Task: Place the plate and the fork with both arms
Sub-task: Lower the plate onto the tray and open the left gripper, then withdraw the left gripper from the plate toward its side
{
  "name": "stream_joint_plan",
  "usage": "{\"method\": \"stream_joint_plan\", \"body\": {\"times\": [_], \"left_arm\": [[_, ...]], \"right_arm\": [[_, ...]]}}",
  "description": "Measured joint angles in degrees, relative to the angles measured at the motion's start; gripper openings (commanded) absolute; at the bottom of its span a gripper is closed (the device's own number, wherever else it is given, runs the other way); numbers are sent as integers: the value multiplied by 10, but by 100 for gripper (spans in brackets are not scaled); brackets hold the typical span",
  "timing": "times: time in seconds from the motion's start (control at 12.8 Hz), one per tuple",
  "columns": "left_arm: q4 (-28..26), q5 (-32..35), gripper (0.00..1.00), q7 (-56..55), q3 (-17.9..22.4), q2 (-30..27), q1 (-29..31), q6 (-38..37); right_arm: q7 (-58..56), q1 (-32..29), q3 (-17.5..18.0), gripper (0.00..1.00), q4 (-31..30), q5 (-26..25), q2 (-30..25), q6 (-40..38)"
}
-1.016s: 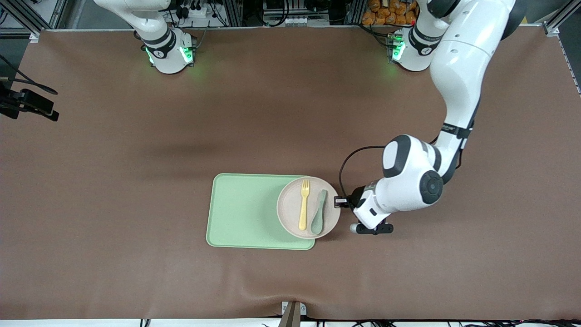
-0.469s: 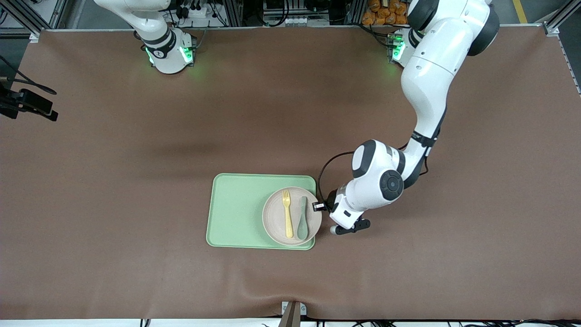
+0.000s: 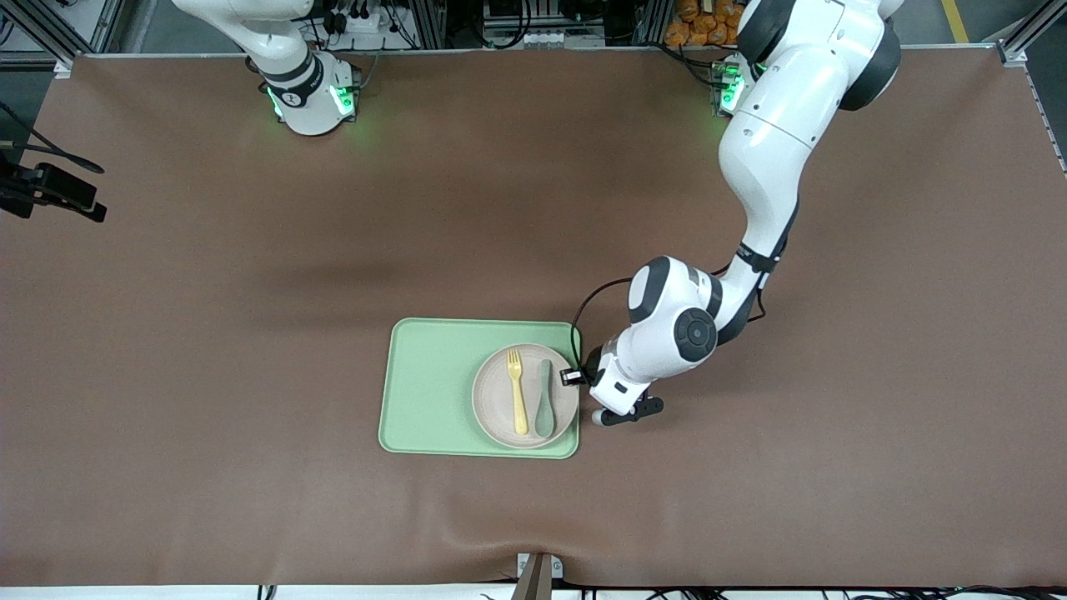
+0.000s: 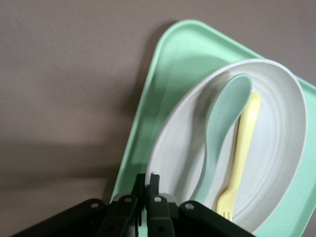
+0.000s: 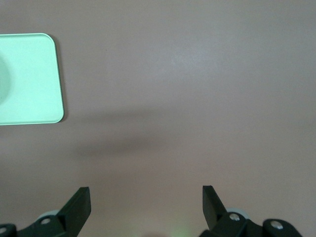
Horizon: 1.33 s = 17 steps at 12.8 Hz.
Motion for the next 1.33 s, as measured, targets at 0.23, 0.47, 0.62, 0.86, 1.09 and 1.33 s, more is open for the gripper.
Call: {"method": "stream_joint_plan", "body": {"times": [0.23, 0.47, 0.62, 0.86, 1.09, 1.33], "left_arm": [[0, 0, 0, 0, 0, 3, -5, 0], [0, 0, 0, 3, 0, 13, -8, 7], [0, 0, 52, 3, 0, 19, -13, 20], [2, 0, 100, 4, 0, 19, -14, 21], [14, 0, 100, 4, 0, 15, -14, 21], [20, 4, 100, 4, 3, -28, -12, -35]], "right_arm": [[0, 0, 0, 100, 0, 0, 0, 0], [0, 0, 0, 100, 0, 0, 0, 0], [0, 0, 0, 100, 0, 0, 0, 0], [0, 0, 0, 100, 0, 0, 0, 0], [0, 0, 0, 100, 0, 0, 0, 0], [0, 0, 0, 100, 0, 0, 0, -1]]}}
